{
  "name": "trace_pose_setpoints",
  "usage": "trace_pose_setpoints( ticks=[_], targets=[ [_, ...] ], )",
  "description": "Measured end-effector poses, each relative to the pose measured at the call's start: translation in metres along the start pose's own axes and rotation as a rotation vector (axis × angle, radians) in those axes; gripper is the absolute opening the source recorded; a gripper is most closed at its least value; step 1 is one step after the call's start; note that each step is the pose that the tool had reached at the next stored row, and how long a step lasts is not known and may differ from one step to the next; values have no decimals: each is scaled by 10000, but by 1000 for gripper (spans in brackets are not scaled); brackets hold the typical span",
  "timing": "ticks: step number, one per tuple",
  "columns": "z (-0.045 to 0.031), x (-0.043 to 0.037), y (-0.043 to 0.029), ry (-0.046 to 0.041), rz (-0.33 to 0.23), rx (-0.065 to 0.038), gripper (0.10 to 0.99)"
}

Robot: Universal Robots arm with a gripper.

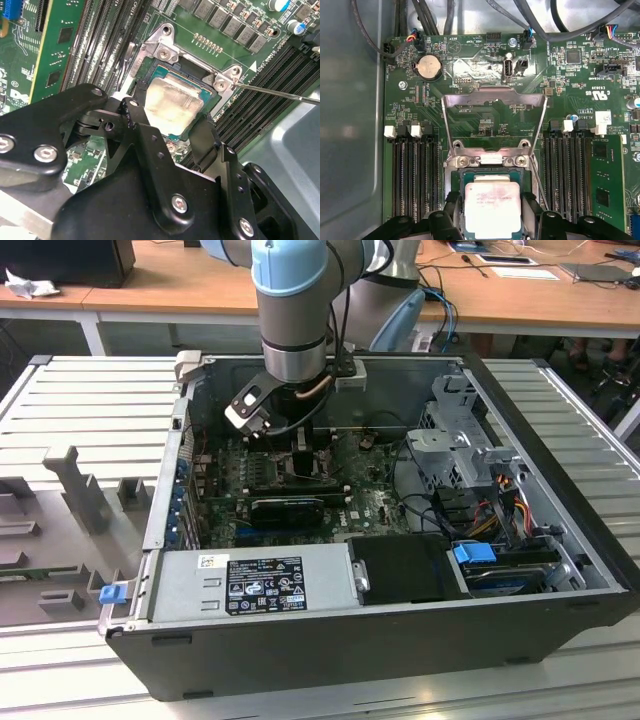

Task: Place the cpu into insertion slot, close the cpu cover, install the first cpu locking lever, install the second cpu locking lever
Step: 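Place the cpu into insertion slot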

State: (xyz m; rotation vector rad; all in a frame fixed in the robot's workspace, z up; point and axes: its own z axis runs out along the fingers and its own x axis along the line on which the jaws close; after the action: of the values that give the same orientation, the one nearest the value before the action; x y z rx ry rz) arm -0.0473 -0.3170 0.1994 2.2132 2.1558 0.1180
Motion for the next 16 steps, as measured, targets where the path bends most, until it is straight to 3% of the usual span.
trace_pose_setpoints(
  ticks=[3,8,14,16],
  targets=[
    [0,0,0,3,1,-1,608],
    [0,19,-1,87,16,1,608],
    [-1,-8,0,81,19,2,608],
    [-1,-10,1,40,12,1,608]
  ],
)
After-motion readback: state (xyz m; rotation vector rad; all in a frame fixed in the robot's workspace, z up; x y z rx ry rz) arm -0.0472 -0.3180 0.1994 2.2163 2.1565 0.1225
